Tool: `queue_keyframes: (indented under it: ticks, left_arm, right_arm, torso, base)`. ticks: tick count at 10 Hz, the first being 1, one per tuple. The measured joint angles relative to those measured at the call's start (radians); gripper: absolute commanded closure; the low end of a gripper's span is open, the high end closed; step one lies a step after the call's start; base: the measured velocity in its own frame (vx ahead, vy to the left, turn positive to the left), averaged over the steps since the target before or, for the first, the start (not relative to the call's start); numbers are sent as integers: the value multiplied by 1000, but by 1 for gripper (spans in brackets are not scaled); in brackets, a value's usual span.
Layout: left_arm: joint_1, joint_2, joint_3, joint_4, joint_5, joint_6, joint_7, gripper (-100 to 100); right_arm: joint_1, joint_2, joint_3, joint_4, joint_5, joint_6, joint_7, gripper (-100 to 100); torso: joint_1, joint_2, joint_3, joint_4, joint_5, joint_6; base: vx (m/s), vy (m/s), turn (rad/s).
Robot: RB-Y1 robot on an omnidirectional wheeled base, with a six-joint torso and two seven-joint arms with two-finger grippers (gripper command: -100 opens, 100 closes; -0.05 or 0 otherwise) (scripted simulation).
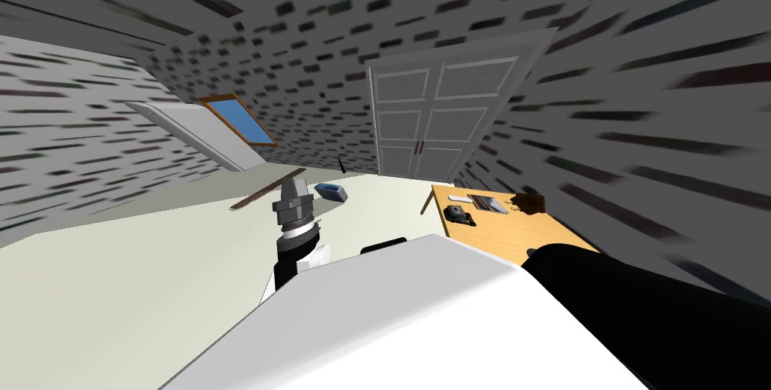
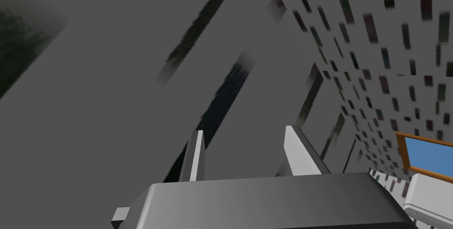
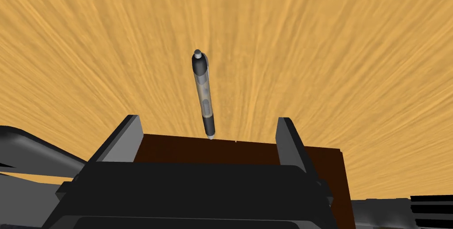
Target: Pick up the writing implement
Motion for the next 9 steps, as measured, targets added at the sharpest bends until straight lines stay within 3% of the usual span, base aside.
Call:
queue_keyframes:
  ticks: [4,5,9]
  left_arm:
    - [0,0,0,0,0,0,0,0]
    - [0,0,0,0,0,0,0,0]
    - [0,0,0,0,0,0,0,0]
  right_arm:
    - [-83,6,-10,83,15,-2,8,-100]
    - [-85,6,-11,85,15,-2,8,100]
    - [-84,6,-11,85,14,-2,7,100]
  torso:
    - [0,3,2,1,0,0]
    - [1,1,1,0,0,0]
    - [1,0,0,0,0,0]
  base:
    - [-48,-18,-2]
    - [0,0,0]
    - [0,0,0]
